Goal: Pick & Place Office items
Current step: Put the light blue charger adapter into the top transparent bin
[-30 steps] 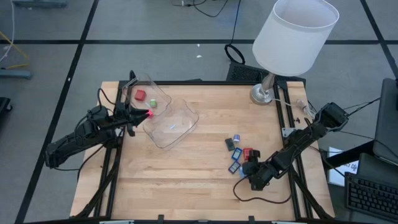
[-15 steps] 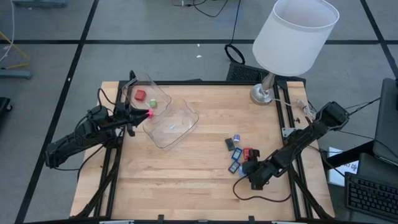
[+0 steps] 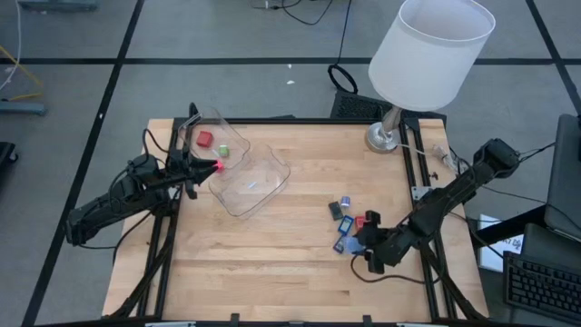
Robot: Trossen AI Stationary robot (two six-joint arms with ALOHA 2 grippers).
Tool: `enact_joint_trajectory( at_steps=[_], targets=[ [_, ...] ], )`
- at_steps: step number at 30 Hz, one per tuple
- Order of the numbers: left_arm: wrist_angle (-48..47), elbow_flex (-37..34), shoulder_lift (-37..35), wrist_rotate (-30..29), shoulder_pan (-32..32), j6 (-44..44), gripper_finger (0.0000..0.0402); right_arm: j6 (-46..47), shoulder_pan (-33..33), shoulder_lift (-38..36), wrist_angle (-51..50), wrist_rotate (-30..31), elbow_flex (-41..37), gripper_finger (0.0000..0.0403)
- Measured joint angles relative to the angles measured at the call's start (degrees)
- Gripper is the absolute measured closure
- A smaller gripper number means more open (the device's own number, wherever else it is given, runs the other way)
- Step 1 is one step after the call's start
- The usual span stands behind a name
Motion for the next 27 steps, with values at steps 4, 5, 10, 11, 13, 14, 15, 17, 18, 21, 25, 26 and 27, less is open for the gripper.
enact_joint_trajectory(
  at_steps=[4,5,10,11,13,14,15,17,18,21,25,26,27],
  targets=[
    [0.0,0.0,0.0,0.1,0.0,-2.3,0.0295,0.2,-0.8,-0.5,2.5,2.3,0.0,0.0192],
    [-0.1,0.0,0.0,0.1,0.0,-3.2,0.0295,-0.4,-1.2,-0.5,3.3,2.3,0.0,0.0192],
    [0.0,0.0,1.3,3.4,0.0,-6.9,0.0295,-6.3,-3.5,-0.5,7.9,2.4,0.0,0.0191],
    [0.3,0.0,1.9,4.3,0.0,-7.1,0.0295,-7.8,-4.1,-0.5,8.8,2.4,0.0,0.0191],
    [1.1,0.0,3.5,5.5,0.0,-7.3,0.0295,-10.7,-5.1,-0.5,10.9,2.4,0.0,0.0191],
    [1.9,0.0,4.5,5.6,-0.3,-7.4,0.0295,-12.0,-5.8,-0.5,11.6,2.4,0.0,0.0191],
    [2.9,0.0,5.6,5.6,-0.5,-7.6,0.0295,-13.2,-6.4,-0.5,12.4,2.4,0.0,0.0191],
    [5.7,0.0,8.1,5.6,-1.6,-7.6,0.0295,-15.2,-7.7,-0.5,14.1,2.4,0.0,0.0191],
    [7.4,0.0,9.5,5.6,-2.2,-7.3,0.0295,-16.2,-8.3,-0.5,14.9,2.4,0.0,0.0191],
    [12.1,0.0,13.6,5.6,-4.5,-5.5,0.0295,-19.8,-9.9,-0.5,17.6,2.3,0.0,0.0191],
    [16.4,0.0,18.8,5.5,-7.4,-3.5,0.0295,-25.3,-11.8,-0.1,22.3,2.2,0.0,0.0191],
    [17.3,0.0,20.0,5.2,-8.0,-3.3,0.0295,-26.8,-12.1,0.1,23.3,2.2,0.0,0.0191],
    [18.1,0.0,21.2,4.8,-8.5,-3.3,0.0295,-28.0,-12.5,0.3,24.5,2.1,0.0,0.0191]
  ],
)
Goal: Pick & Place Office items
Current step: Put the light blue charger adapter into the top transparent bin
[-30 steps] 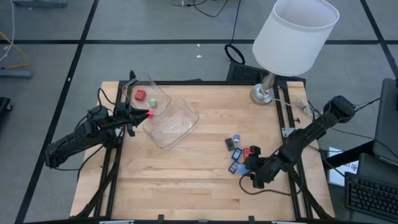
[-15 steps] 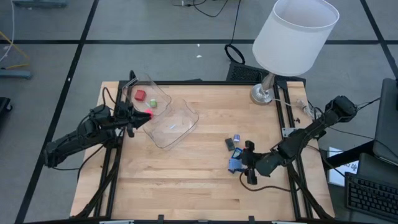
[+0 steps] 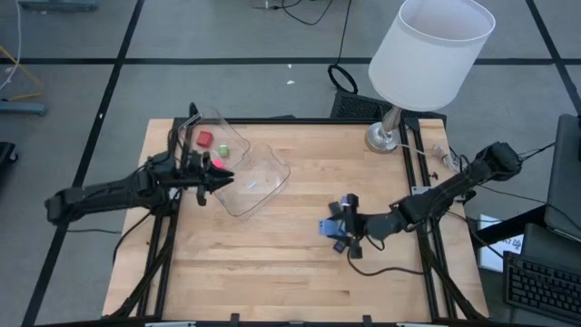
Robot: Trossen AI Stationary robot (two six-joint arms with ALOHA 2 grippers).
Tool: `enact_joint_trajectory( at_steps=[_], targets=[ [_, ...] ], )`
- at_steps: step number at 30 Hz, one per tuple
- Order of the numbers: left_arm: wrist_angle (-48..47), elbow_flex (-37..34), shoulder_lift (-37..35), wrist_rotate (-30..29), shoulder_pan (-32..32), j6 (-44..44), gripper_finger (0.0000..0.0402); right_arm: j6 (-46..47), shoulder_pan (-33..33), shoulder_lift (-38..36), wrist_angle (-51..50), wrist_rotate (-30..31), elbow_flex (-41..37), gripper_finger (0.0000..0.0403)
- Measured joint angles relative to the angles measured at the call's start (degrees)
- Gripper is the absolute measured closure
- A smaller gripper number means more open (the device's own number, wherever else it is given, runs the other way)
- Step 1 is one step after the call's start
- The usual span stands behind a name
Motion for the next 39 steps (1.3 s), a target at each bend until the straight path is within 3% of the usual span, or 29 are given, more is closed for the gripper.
enact_joint_trajectory(
  at_steps=[18,32,39],
  targets=[
    [12.4,0.0,14.3,-1.8,-1.3,0.1,0.0295,-12.9,-7.3,4.1,7.9,-0.1,0.0,0.019],
    [15.5,0.0,16.5,-8.8,-1.3,-0.5,0.0295,-20.7,-14.1,4.1,9.8,-0.1,0.0,0.019],
    [15.5,0.0,16.5,-10.8,-1.3,0.6,0.0295,-33.6,-16.5,4.1,11.8,2.8,0.0,0.019]
  ],
)
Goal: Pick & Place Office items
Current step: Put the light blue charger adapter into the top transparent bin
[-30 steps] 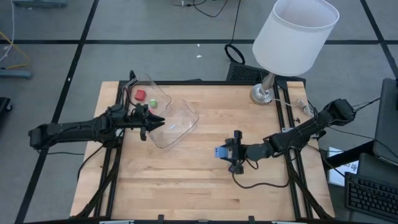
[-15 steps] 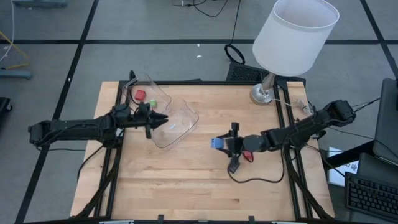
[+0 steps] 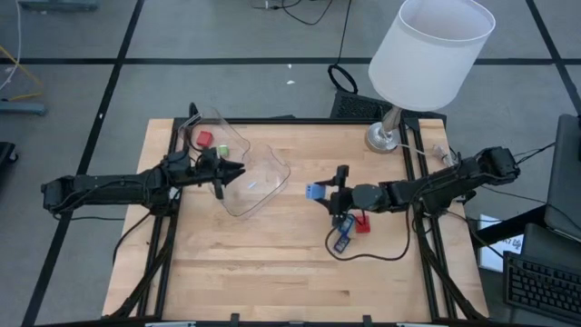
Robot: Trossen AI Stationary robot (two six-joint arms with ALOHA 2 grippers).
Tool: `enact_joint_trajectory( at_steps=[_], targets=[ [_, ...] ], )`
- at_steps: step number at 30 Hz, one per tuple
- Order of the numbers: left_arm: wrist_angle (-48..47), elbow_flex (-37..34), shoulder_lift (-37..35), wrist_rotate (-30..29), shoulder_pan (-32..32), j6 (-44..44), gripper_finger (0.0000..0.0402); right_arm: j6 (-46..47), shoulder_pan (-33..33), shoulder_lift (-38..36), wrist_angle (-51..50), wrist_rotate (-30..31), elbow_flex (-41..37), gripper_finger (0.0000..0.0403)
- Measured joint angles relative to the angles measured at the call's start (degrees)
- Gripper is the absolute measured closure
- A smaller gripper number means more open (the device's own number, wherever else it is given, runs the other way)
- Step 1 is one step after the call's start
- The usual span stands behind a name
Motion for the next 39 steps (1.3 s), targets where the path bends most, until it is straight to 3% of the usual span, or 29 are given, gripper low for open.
enact_joint_trajectory(
  at_steps=[5,10,13,17,24,39],
  targets=[
    [3.8,0.0,1.1,-2.6,0.0,-5.0,0.0295,-8.2,0.1,2.1,1.6,10.0,0.0,0.019],
    [12.1,0.0,5.9,0.2,-1.5,-10.1,0.0277,-15.6,0.2,5.1,7.3,13.3,0.0,0.019],
    [17.3,0.0,10.6,0.7,-4.1,-10.4,0.0246,-19.0,0.2,6.4,10.6,14.9,0.0,0.019],
    [22.9,1.5,17.8,-3.0,-8.0,-12.0,0.0189,-22.5,0.2,7.8,14.6,15.5,0.0,0.019],
    [23.3,8.9,30.3,-10.9,-13.5,-12.3,0.0128,-27.0,0.8,9.2,20.5,15.4,0.0,0.019],
    [17.2,31.0,48.9,-12.0,-17.4,-3.6,0.0142,-28.0,2.1,9.2,21.8,15.7,0.0,0.019]
  ],
)
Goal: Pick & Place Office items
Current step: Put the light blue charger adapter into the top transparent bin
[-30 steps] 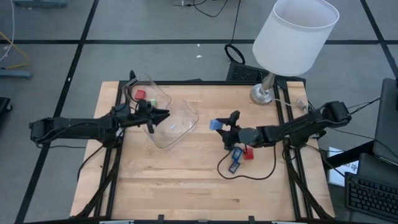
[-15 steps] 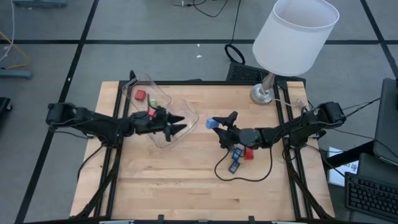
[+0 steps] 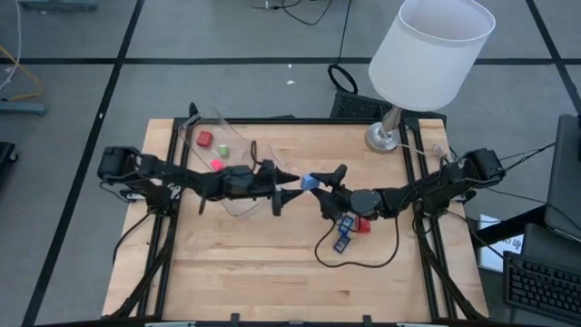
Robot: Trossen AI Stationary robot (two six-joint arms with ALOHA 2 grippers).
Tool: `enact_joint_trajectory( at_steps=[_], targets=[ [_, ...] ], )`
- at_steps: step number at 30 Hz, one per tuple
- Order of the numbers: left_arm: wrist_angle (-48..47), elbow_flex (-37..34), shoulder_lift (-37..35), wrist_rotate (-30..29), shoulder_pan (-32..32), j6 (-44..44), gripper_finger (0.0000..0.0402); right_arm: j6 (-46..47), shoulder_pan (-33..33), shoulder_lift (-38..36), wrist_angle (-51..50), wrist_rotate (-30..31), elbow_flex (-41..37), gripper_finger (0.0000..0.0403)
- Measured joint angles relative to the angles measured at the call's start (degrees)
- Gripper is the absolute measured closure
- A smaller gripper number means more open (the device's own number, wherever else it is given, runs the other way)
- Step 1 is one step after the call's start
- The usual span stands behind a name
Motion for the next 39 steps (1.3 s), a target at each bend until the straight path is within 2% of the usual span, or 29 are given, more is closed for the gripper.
enact_joint_trajectory(
  at_steps=[10,18,39],
  targets=[
    [-2.7,6.3,6.1,-0.1,0.0,1.1,0.0139,0.2,0.7,0.0,0.0,1.4,0.0,0.019],
    [-3.4,6.7,6.6,-4.0,0.2,1.1,0.0156,1.3,0.7,0.0,0.0,1.3,0.0,0.019],
    [-2.7,6.7,6.6,-4.8,0.2,0.8,0.0224,1.5,0.7,0.0,-0.1,1.3,0.0,0.019]
  ],
)
